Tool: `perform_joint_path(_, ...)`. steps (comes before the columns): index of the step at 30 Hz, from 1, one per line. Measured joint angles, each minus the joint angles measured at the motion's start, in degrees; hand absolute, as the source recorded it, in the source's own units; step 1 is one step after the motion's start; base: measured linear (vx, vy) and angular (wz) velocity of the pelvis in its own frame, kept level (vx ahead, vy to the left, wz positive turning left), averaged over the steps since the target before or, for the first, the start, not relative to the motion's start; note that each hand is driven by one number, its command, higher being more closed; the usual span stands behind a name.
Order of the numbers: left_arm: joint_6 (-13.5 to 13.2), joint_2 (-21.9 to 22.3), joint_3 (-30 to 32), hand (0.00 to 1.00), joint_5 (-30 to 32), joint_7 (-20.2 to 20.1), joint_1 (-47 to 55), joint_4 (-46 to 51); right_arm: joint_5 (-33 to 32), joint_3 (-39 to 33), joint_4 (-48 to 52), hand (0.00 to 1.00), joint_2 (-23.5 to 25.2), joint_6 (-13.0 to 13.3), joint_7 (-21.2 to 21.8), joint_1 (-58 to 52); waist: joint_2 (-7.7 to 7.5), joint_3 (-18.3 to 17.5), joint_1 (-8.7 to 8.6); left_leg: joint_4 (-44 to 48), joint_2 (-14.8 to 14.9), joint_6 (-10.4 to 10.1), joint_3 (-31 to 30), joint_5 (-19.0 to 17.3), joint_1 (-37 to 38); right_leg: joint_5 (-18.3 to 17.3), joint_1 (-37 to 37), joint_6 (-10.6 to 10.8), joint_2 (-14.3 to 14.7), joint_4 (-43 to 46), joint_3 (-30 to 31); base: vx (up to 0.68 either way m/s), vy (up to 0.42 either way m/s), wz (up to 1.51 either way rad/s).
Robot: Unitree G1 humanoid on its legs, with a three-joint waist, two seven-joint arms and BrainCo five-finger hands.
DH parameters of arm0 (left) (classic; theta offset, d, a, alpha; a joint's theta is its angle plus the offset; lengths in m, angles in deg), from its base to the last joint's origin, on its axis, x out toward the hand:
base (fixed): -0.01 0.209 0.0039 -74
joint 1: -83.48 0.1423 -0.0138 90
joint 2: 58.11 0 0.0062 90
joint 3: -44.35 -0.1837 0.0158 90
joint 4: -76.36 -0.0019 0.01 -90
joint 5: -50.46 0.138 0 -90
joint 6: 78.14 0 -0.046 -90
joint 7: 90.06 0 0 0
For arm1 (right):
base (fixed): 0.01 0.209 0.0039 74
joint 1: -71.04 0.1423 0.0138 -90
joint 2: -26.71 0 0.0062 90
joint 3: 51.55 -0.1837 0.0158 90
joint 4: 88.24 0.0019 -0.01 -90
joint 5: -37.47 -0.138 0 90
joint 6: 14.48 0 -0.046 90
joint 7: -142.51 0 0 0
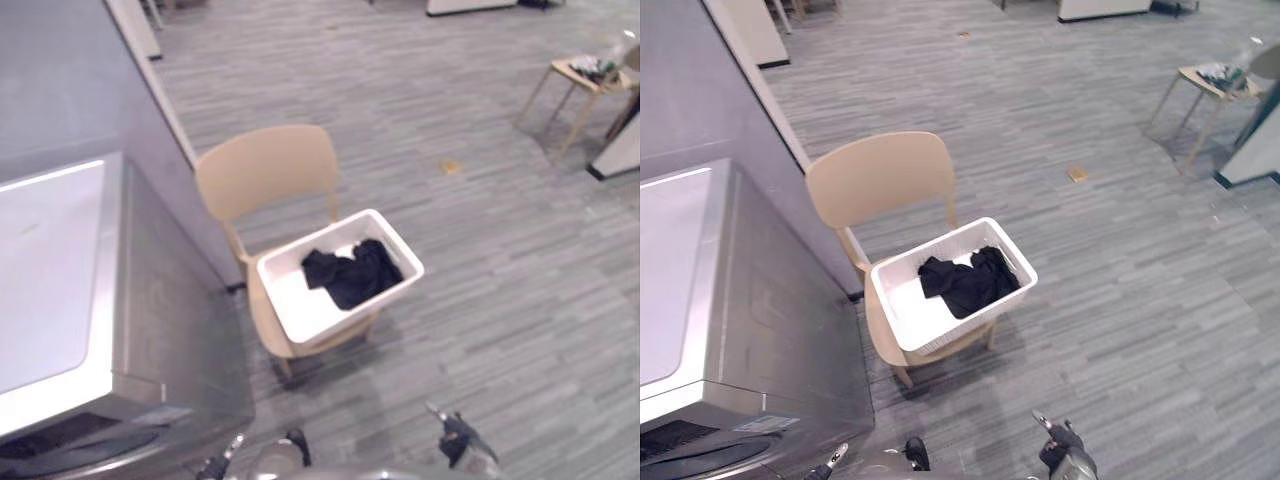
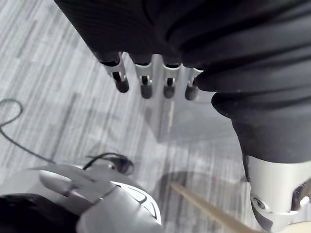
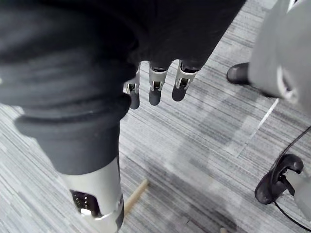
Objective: Pick up the laundry basket with both hands and put the clothes into the washing machine.
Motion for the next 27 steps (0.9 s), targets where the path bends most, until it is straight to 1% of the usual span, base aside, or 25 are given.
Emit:
perform_joint_path(1, -0.1, -0.5, -1.8, 0.0, 0.0, 0.0, -0.4, 0.0, 0.2, 0.1, 0.0, 0.0, -0.3, -0.1, 0.0, -1.2, -0.74, 0.2, -0.55, 0.1, -0.8, 0.7, -2.8, -0.4, 0.5, 3.1, -2.6, -2.2, -2.6, 8.4, 3.8, 0.12, 0.075, 1.06)
perform_joint_path(2, -0.2, -0.8, -2.6, 0.0, 0.1, 0.0, -0.5, 0.1, 0.2, 0.5, -0.1, 0.0, -0.4, -0.2, 0.1, -1.6, -0.84, 0.5, -1.34, 0.2, -0.9, 0.9, -4.3, -0.6, 0.8, 5.4, -3.9, -2.9, -2.9, 11.8, 6.6, 0.14, 0.028, 1.26)
perform_joint_path(3, -0.3, -1.3, -3.4, 0.0, 0.1, 0.0, -1.0, 0.2, 0.2, 1.0, -0.3, 0.0, -0.4, -0.1, 0.1, -2.3, -0.44, 1.0, -2.02, 0.5, -0.6, 1.2, -6.8, -0.7, 1.0, 1.4, -6.9, -2.3, -2.2, 17.9, 11.2, 0.15, 0.016, 1.22)
perform_joint_path(4, -0.4, -1.6, -4.5, 0.0, 0.1, 0.0, -1.3, 0.4, 0.2, 0.8, 0.0, 0.0, -0.5, 0.3, 0.1, -2.8, -0.39, 1.1, -2.24, 0.6, -0.2, 1.2, -8.8, -0.6, 1.7, -2.8, -9.1, -1.1, -1.5, 22.1, 13.1, 0.15, 0.018, 1.11)
perform_joint_path(6, -0.4, -1.5, -4.6, 0.0, 0.2, 0.0, -1.3, 0.5, 0.2, 0.4, 0.0, 0.0, -0.8, 0.4, 0.2, -2.8, -0.36, 1.1, -2.37, 0.6, 0.1, 1.2, -10.8, -0.6, 3.1, -5.3, -11.1, -1.1, -0.7, 24.5, 13.9, 0.13, -0.02, 0.79)
perform_joint_path(7, -0.4, -1.4, -4.3, 0.0, 0.2, 0.0, -1.7, 0.4, 0.2, -1.0, 0.0, 0.0, -0.7, 0.4, 0.2, -2.9, -0.23, 1.2, -2.82, 0.6, 0.3, 1.1, -12.8, -0.6, 3.6, -6.6, -13.3, -1.7, 0.0, 25.1, 15.1, 0.12, -0.102, 0.87)
perform_joint_path(8, -0.4, -1.1, -4.1, 0.0, 0.4, 0.0, -2.4, 0.5, 0.2, -2.5, 0.0, 0.0, -0.7, 0.1, 0.2, -3.1, 0.05, 1.4, -2.66, 0.7, 0.7, 0.6, -14.2, -0.8, 3.8, -6.7, -15.5, -1.8, 0.8, 24.1, 17.7, 0.07, -0.128, 0.77)
perform_joint_path(9, -0.4, -0.8, -3.6, 0.0, 0.6, 0.0, -2.8, 0.5, 0.1, -3.4, 0.0, 0.0, -0.5, 0.0, 0.1, -3.4, 0.16, 1.7, -2.66, 0.8, 0.8, 0.3, -14.9, -0.8, 4.1, -6.7, -16.1, -1.9, 0.9, 22.6, 18.7, 0.05, -0.186, 0.6)
perform_joint_path(10, -0.4, -0.2, -1.8, 0.0, 0.9, 0.0, -2.9, 0.5, 0.1, -4.4, 0.0, 0.0, -0.2, -0.2, 0.1, -4.1, 0.19, 1.8, -2.67, 0.9, 1.1, -0.6, -15.9, -1.1, 4.5, -6.2, -16.7, -2.1, 1.5, 17.2, 21.6, 0.01, -0.263, 0.42)
perform_joint_path(11, -0.4, 0.1, 0.1, 0.0, 1.2, 0.0, -2.6, 0.6, 0.1, -5.2, 0.0, 0.0, 0.8, -0.2, 0.1, -4.9, -0.31, 1.8, -2.62, 1.1, 1.6, -2.1, -16.2, -2.2, 4.7, -0.9, -16.2, -3.1, 2.7, 8.7, 25.1, -0.01, -0.309, 0.36)
perform_joint_path(12, -0.3, 0.1, 1.3, 0.0, 1.4, 0.1, -2.6, 0.5, 0.1, -5.5, 0.0, 0.0, 1.2, -0.3, 0.1, -5.0, -0.88, 1.9, -2.68, 1.2, 2.3, -2.7, -16.4, -2.7, 4.8, -1.9, -15.5, -1.5, 4.2, 7.5, 27.1, -0.02, -0.373, 0.24)
perform_joint_path(13, -0.3, 1.6, 2.9, 0.0, 1.7, 0.0, -2.5, 0.6, -0.3, -6.9, 0.8, 0.0, 1.5, -0.1, 0.1, -5.6, 1.43, 1.5, -2.82, 0.1, 5.4, -3.0, -16.1, -2.9, 4.8, -2.8, -13.7, -1.7, 8.4, 4.0, 29.6, 0.01, -0.376, 0.11)
perform_joint_path(14, -0.3, 3.0, 3.7, 0.0, 1.8, 0.0, -2.7, 0.9, -0.4, -7.8, 1.9, 0.0, 1.1, -0.1, 0.1, -6.0, 2.84, 1.6, -2.82, -0.6, 7.8, -3.6, -15.8, -2.5, 4.0, -3.9, -13.6, -2.3, 11.8, 2.1, 32.4, 0.02, -0.357, 0.06)
perform_joint_path(15, -0.3, 3.5, 4.5, 0.0, 2.2, 0.0, -2.7, 1.2, -0.4, -7.8, 2.1, 0.0, 0.9, -0.2, 0.1, -6.1, 3.15, 1.6, -2.79, -0.9, 8.4, -4.5, -16.3, -1.9, 3.6, -5.1, -13.4, -2.2, 12.7, 1.5, 32.9, -0.01, -0.38, 0.02)
perform_joint_path(16, -0.3, 3.8, 5.4, 0.0, 2.8, 0.0, -2.7, 1.5, -0.4, -7.8, 2.3, 0.0, 1.5, -0.2, 0.1, -6.3, 3.15, 1.5, -2.84, -1.5, 9.4, -6.0, -16.7, -0.9, 3.6, -8.2, -12.1, -1.1, 13.6, -0.2, 32.5, -0.03, -0.372, 0.16)
perform_joint_path(17, -0.3, 3.8, 6.6, 0.0, 3.1, 0.0, -2.7, 1.7, -0.4, -7.8, 2.3, 0.0, 1.6, -0.3, 0.1, -6.8, 2.4, 1.4, -2.79, -1.9, 9.8, -7.3, -16.8, -0.1, 3.8, -12.4, -9.4, -0.6, 13.5, -3.8, 29.8, -0.03, -0.376, 0.29)
perform_joint_path(18, -0.3, 4.3, 7.0, 0.0, 3.1, 0.1, -3.0, 1.6, -0.3, -7.8, 2.2, 0.0, 1.8, -0.4, 0.1, -6.9, 2.62, 1.5, -3.02, -2.2, 10.1, -8.4, -17.5, 0.8, 4.0, -14.3, -7.6, -1.6, 14.0, -5.7, 27.7, -0.02, -0.238, 0.42)
perform_joint_path(20, -0.3, 5.7, 6.9, 0.0, 3.3, 0.0, -3.7, 1.7, -0.2, -7.9, 2.3, 0.0, 1.5, -0.6, 0.2, -8.2, 3.13, 1.2, -3.1, -2.2, 11.6, -9.0, -18.9, 1.3, 4.0, -14.4, -6.0, -1.9, 15.1, -6.5, 24.4, -0.01, -0.194, 0.68)
perform_joint_path(21, -0.6, 5.9, 6.7, 0.0, 3.3, -0.1, -4.1, 1.7, 0.2, -8.2, 2.1, 0.0, 1.3, -0.9, 0.2, -8.5, 3.2, 1.0, -2.91, -2.2, 12.7, -9.7, -20.4, 2.7, 3.7, -14.5, -4.5, -2.1, 16.1, -7.8, 22.4, 0.01, -0.198, 0.85)
perform_joint_path(22, -0.8, 5.6, 6.3, 0.0, 2.6, 0.0, -4.1, 1.7, 0.2, -8.0, 2.1, 0.0, 1.0, -0.9, 0.2, -8.2, 2.76, 0.5, -2.92, -2.4, 13.1, -10.3, -21.7, 3.5, 2.9, -14.1, -3.6, -2.6, 16.8, -9.5, 20.9, 0.02, -0.131, 0.7)
perform_joint_path(23, -0.8, 5.3, 5.9, 0.0, 2.3, 0.0, -3.9, 1.7, 0.2, -7.7, 2.1, 0.0, 0.8, -0.9, 0.2, -8.1, 2.55, -0.2, -2.94, -2.7, 13.2, -10.3, -22.2, 3.8, 2.3, -13.7, -3.4, -2.6, 17.3, -10.6, 20.4, 0.03, -0.086, 0.43)
perform_joint_path(25, -0.8, 3.4, 3.3, 0.0, 1.1, 0.0, -2.7, 1.5, 0.0, -6.9, 1.6, 0.0, 0.2, -0.7, 0.1, -6.5, 2.1, -2.3, -2.69, -4.4, 13.7, -11.3, -22.4, 5.6, 1.0, -11.7, -3.1, -2.5, 18.8, -14.5, 19.8, 0.08, -0.05, 0.19)
perform_joint_path(27, -0.8, 1.1, 1.7, 0.0, 1.2, 0.0, -2.1, 0.5, -0.7, -3.7, 1.8, 0.0, 0.3, 0.0, 0.1, -4.3, 1.28, -2.8, -2.75, -4.6, 13.6, -11.4, -22.4, 5.8, 0.4, -9.6, -1.4, -2.3, 19.3, -18.3, 19.2, 0.09, 0.005, 0.1)
